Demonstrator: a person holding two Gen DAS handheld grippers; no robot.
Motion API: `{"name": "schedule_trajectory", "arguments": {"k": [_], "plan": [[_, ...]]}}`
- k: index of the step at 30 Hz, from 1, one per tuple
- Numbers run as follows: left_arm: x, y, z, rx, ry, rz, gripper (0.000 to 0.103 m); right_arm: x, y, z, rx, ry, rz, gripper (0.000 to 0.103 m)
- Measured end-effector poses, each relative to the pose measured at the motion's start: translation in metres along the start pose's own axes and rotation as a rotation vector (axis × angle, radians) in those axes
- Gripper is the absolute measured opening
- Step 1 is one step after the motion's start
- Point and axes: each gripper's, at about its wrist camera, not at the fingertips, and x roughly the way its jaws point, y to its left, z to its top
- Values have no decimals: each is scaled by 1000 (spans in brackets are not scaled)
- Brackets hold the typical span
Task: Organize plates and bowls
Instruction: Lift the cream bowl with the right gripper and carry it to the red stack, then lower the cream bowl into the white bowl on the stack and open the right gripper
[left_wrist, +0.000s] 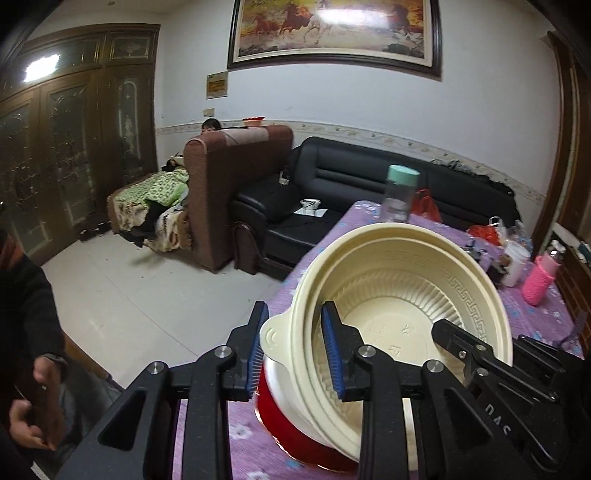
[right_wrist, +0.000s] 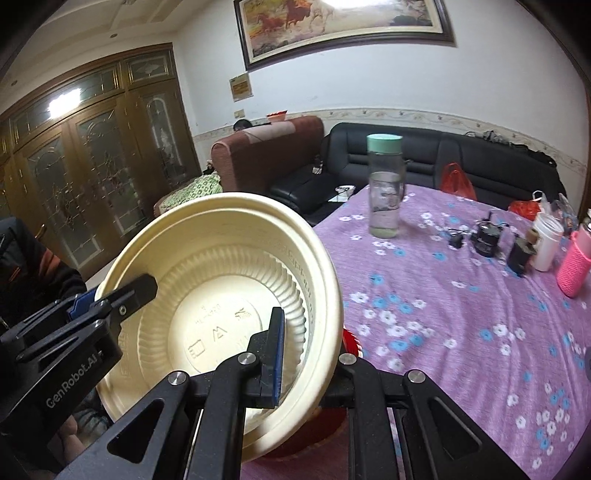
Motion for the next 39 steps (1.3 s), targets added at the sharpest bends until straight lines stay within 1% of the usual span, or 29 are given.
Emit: {"name": "schedule_trajectory", "arguments": {"k": [6,9,11,14,15,16,17,18,19,20,22,24,27,28,30,32,34,39], "plan": [[24,3,-6,29,48,43,30,32,-1,-1,35,75,22,14],[37,3,-11,31,84,40,31,43,-5,-6,52,102,20,14],[43,3,-13,15,104,28,31,48,-6,-8,53,118,10,14],[47,8,-15,-5,118,16,32,56,-8,-12,56,135,9,14],[47,10,-16,-17,122,11,34,57,-7,-12,57,138,10,14],[46,13,-16,-30,122,6,41,58,-7,-13,56,139,12,14],[43,18,-15,-51,118,1,50,58,-6,-12,53,139,8,14],[41,21,-15,-64,113,-1,55,58,-5,-12,46,137,3,14],[37,27,-15,-89,102,-2,63,58,-5,-12,42,137,2,14],[33,31,-15,-107,92,-2,69,58,-4,-12,40,136,1,14],[25,43,-16,-157,71,-5,74,59,-2,-12,32,135,-3,14],[19,51,-18,-203,57,-24,75,60,-2,-12,28,129,-12,14],[13,59,-20,-231,42,-34,75,61,-3,-12,46,108,-20,15],[9,60,-22,-239,36,-36,75,61,-4,-12,53,105,-20,17],[7,61,-23,-248,29,-46,75,60,-4,-11,55,95,-11,32],[4,61,-23,-256,21,-56,75,57,-2,-10,49,75,-18,65],[0,61,-23,-259,11,-60,75,53,1,-10,35,38,-44,72],[-4,59,-23,-260,-1,-73,76,51,1,-7,39,18,-45,72]]}}
